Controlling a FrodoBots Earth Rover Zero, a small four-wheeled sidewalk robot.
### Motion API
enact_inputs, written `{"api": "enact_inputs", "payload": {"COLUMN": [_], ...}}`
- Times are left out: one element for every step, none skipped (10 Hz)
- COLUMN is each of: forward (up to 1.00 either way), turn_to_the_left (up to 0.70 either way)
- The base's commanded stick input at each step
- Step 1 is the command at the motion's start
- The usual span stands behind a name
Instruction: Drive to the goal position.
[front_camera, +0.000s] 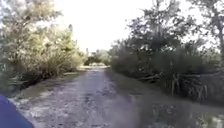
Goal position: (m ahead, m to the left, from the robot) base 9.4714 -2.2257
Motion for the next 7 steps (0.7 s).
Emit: {"api": "enact_inputs", "payload": {"forward": [1.00,1.00,1.00,1.00,1.00,1.00,1.00], "turn_to_the_left": [0.27,0.27,0.27,0.27,0.27,0.27,0.27]}}
